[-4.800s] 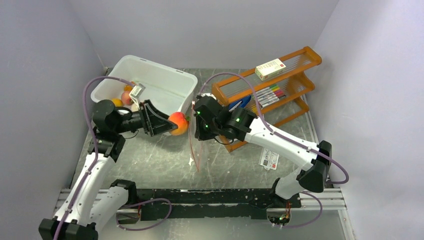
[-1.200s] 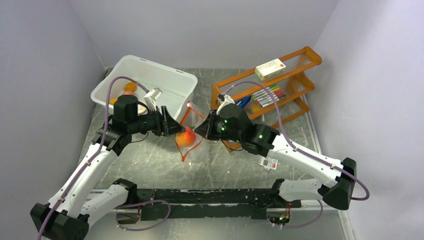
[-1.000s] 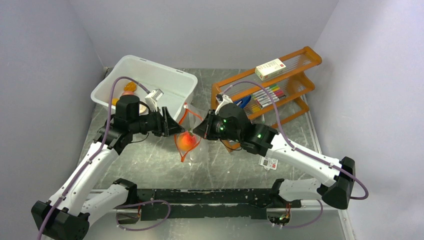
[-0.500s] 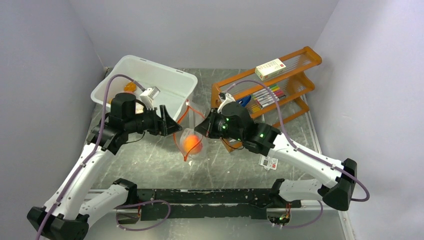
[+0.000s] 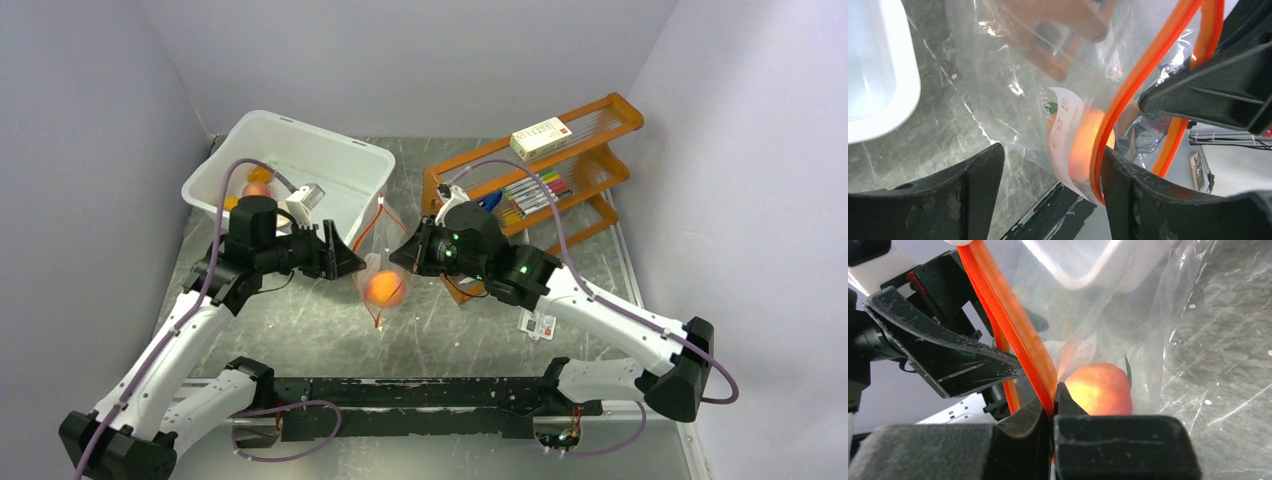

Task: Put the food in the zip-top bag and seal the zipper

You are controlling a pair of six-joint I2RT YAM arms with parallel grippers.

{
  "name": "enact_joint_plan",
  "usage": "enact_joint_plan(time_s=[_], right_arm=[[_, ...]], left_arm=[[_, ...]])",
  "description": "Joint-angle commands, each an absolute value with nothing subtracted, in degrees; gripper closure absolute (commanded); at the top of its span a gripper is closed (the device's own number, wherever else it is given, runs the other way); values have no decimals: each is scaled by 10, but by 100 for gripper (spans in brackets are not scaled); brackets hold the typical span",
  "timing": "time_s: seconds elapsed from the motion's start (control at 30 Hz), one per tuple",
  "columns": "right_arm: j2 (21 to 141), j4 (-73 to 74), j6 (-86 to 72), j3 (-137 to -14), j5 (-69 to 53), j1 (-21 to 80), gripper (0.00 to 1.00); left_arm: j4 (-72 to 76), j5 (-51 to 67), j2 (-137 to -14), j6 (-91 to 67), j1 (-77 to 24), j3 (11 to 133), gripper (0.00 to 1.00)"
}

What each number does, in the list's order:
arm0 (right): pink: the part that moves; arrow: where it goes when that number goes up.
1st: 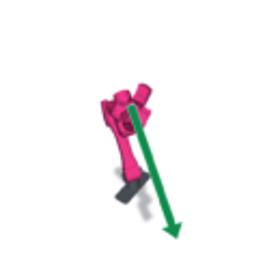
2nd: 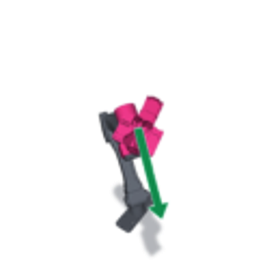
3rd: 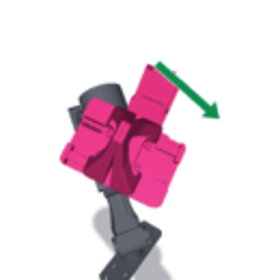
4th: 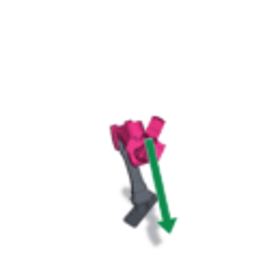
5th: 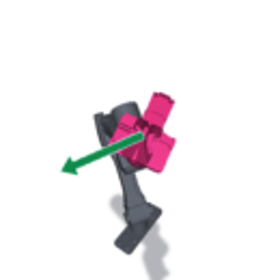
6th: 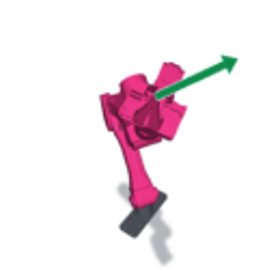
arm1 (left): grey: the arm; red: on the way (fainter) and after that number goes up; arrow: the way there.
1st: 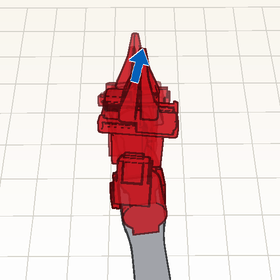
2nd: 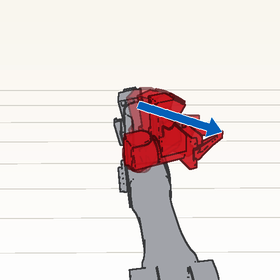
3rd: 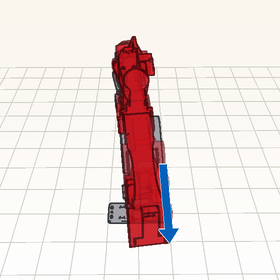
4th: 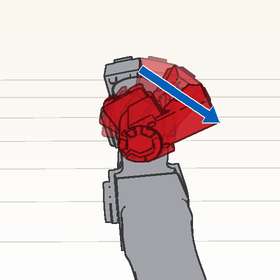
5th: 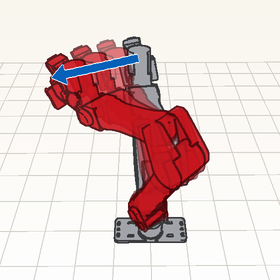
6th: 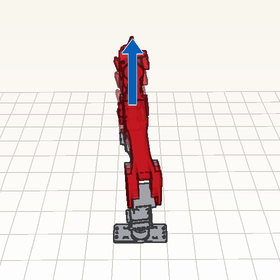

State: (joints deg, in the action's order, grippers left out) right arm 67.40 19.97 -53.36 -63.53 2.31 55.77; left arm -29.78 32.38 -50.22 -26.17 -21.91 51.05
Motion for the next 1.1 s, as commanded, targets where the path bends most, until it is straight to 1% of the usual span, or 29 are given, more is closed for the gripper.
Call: enact_joint_plan(time_s=[0.0,0.03,0.13,0.17,0.2,0.27,0.33,0.5,0.57,0.63,0.67,0.7,0.8,0.93,1.07], right_arm=[[697,197,-520,-649,0,555,100],[704,202,-517,-654,-3,555,100],[731,230,-501,-680,-11,555,100],[742,250,-492,-699,-7,555,100],[751,278,-481,-728,1,555,100],[765,341,-464,-778,35,555,100],[765,377,-454,-802,62,554,100],[751,386,-454,-786,69,554,99],[757,404,-454,-782,80,554,94],[759,416,-454,-778,93,554,86],[757,413,-454,-768,96,554,84],[754,405,-454,-759,94,554,83],[747,388,-455,-742,87,554,100],[738,388,-450,-753,90,554,100],[720,415,-437,-794,95,554,100]], left_arm=[[-257,341,-518,-260,-223,500,38],[-256,343,-521,-259,-223,501,45],[-248,357,-523,-263,-223,515,79],[-250,364,-522,-265,-223,533,89],[-254,368,-520,-267,-223,547,93],[-260,361,-504,-274,-223,574,93],[-266,344,-492,-283,-223,586,93],[-277,351,-494,-293,-223,572,93],[-277,348,-493,-298,-223,561,93],[-260,356,-487,-306,-223,549,93],[-247,364,-483,-312,-223,542,93],[-232,371,-481,-318,-223,536,93],[-216,376,-489,-328,-223,531,93],[-223,381,-506,-324,-223,534,93],[-227,368,-504,-327,-223,534,93]])
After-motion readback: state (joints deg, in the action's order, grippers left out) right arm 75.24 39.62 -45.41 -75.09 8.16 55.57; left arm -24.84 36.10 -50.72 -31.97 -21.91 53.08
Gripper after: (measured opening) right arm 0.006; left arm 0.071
